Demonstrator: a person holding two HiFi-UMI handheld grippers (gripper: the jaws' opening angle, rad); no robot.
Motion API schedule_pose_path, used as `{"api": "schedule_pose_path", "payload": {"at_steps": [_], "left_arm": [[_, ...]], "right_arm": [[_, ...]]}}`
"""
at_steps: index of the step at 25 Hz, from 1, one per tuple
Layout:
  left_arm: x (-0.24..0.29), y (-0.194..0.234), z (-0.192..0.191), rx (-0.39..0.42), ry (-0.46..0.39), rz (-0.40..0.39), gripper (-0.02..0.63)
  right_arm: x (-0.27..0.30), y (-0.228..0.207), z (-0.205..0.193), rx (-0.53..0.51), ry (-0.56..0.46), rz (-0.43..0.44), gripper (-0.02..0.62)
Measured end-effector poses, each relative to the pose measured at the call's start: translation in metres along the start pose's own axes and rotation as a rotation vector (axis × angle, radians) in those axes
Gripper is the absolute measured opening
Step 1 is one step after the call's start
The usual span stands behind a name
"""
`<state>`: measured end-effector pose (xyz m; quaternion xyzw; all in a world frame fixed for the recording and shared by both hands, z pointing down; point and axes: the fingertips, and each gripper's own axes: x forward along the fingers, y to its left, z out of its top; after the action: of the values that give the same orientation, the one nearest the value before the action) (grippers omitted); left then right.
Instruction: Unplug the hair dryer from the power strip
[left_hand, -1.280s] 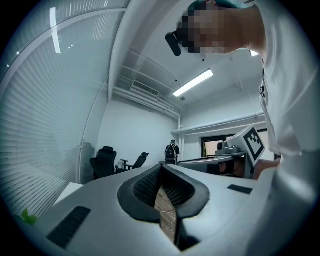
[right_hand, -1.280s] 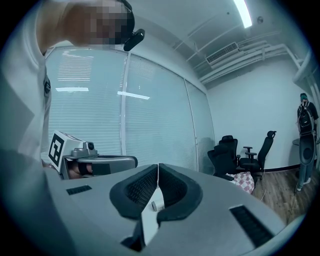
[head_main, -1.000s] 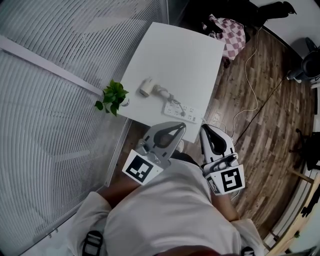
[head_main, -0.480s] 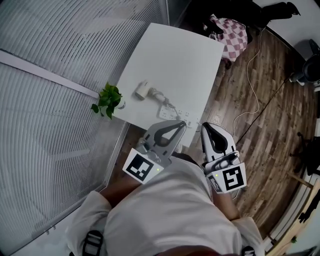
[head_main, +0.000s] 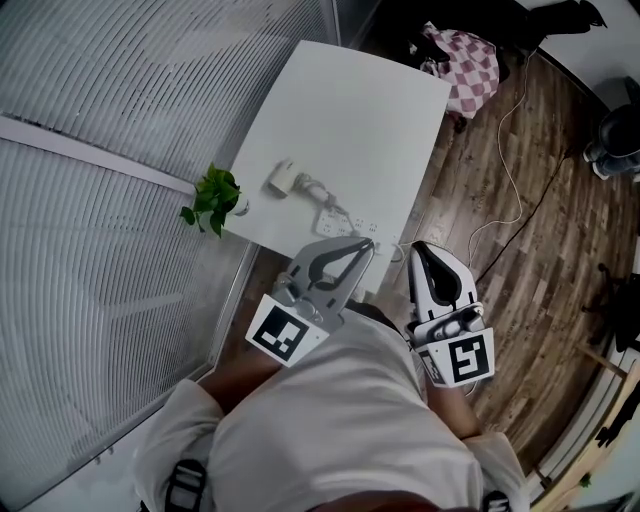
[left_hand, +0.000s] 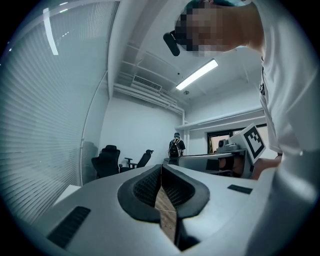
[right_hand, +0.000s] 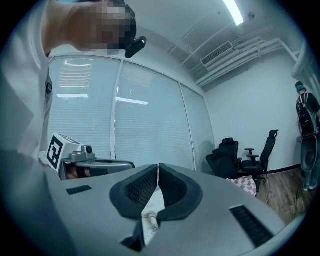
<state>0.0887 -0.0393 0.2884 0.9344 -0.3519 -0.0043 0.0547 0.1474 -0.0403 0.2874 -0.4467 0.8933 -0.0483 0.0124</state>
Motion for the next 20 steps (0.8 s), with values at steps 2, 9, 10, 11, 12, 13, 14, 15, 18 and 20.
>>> {"api": "schedule_pose_path", "payload": {"at_steps": [2, 9, 10, 11, 12, 13, 14, 15, 18, 20], "left_arm": [[0.0, 0.007, -0.002, -0.002, 0.003, 0.003, 0.032], [0.0, 0.014, -0.004, 0.005, 0.014, -0.024, 0.032], [0.0, 0.015, -0.006, 0.006, 0.015, -0.031, 0.032], [0.001, 0.016, -0.006, 0.007, 0.017, -0.036, 0.032], [0.001, 0.018, -0.007, 0.007, 0.018, -0.04, 0.032], [0.001, 0.02, -0.006, 0.006, 0.018, -0.043, 0.032], [0.001, 0.023, -0.006, 0.01, 0.018, -0.045, 0.032], [0.0, 0.026, -0.007, 0.02, 0.022, -0.048, 0.032], [-0.007, 0.036, -0.017, 0.112, 0.078, -0.083, 0.032], [-0.012, 0.043, -0.023, 0.153, 0.105, -0.105, 0.032]], "right_arm": [[0.004, 0.0, 0.0, 0.004, -0.009, -0.004, 0.034], [0.01, 0.002, -0.002, 0.004, 0.001, -0.012, 0.034], [0.012, 0.003, -0.002, 0.005, 0.001, -0.012, 0.034], [0.014, 0.004, -0.002, 0.004, 0.0, -0.012, 0.034], [0.016, 0.005, -0.003, 0.002, 0.0, -0.012, 0.034], [0.019, 0.005, -0.003, -0.001, 0.002, -0.013, 0.034], [0.022, 0.006, -0.003, -0.004, 0.005, -0.014, 0.034], [0.025, 0.008, -0.004, -0.007, 0.01, -0.015, 0.034], [0.037, 0.014, -0.009, -0.016, 0.024, -0.016, 0.034], [0.044, 0.019, -0.012, -0.023, 0.035, -0.015, 0.034]]}}
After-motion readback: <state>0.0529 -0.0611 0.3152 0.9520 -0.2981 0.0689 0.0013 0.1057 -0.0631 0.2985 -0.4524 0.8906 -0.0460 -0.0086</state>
